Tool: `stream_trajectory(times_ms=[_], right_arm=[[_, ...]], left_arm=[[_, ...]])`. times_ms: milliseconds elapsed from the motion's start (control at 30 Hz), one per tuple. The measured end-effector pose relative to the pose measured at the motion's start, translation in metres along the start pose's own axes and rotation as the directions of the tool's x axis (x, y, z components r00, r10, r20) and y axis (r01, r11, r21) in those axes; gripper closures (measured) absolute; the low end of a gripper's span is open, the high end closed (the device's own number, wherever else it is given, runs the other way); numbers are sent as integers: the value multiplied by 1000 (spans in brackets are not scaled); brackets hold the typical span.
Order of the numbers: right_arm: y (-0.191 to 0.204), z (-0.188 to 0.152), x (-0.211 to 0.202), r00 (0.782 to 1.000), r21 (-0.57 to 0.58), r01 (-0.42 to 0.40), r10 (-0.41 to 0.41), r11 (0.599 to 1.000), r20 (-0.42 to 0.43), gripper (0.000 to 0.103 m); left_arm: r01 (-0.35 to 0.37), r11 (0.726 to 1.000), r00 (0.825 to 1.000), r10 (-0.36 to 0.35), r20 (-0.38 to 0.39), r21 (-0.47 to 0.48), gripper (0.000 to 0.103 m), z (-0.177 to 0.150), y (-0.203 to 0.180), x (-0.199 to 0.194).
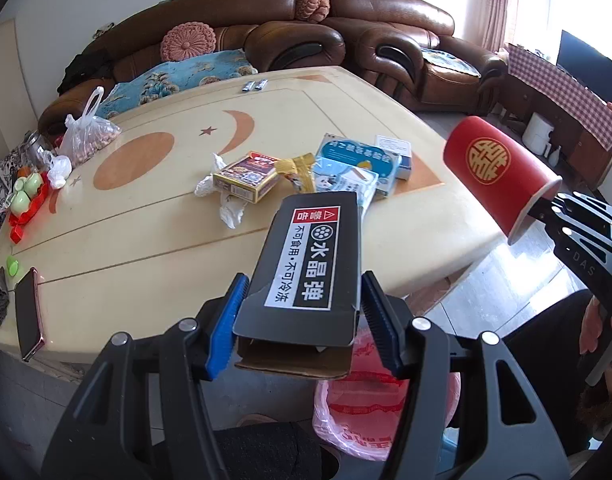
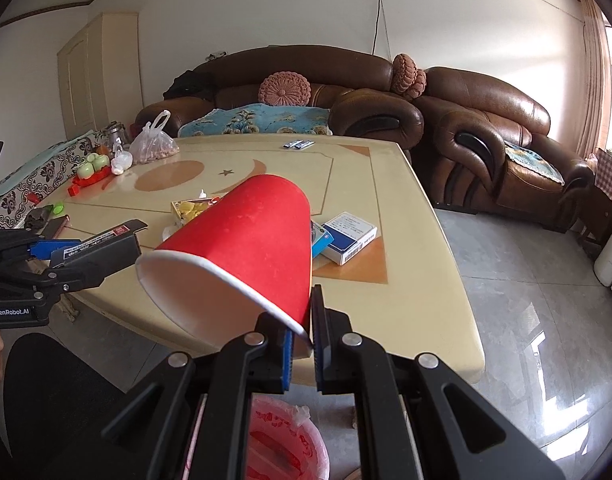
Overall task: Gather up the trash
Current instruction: 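Carry the black box and red cup over the pink trash bin with both tools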
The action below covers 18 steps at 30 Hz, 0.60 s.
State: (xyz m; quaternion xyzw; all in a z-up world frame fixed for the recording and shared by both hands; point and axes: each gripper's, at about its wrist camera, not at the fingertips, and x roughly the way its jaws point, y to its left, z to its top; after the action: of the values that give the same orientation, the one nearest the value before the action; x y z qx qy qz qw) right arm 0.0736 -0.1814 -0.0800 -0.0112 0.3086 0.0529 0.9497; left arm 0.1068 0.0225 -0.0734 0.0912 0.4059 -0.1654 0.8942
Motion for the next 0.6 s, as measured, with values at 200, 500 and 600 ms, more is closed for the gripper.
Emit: stream_trajectory(times_ms=[200, 500, 600], right_arm=[[10, -9, -20, 1000, -29, -9, 9, 1000, 1, 95], [16, -24, -42, 1000, -32, -11, 11, 999, -8, 97], [20, -29, -42, 998, -38, -36, 35, 999, -43, 98]], left_arm=[[16, 1000, 1000, -16, 5, 23, 46, -13, -14, -13], [51, 998, 999, -51, -6, 28, 46, -32, -27, -22], [54, 998, 998, -53, -25, 33, 46, -38, -31, -19]])
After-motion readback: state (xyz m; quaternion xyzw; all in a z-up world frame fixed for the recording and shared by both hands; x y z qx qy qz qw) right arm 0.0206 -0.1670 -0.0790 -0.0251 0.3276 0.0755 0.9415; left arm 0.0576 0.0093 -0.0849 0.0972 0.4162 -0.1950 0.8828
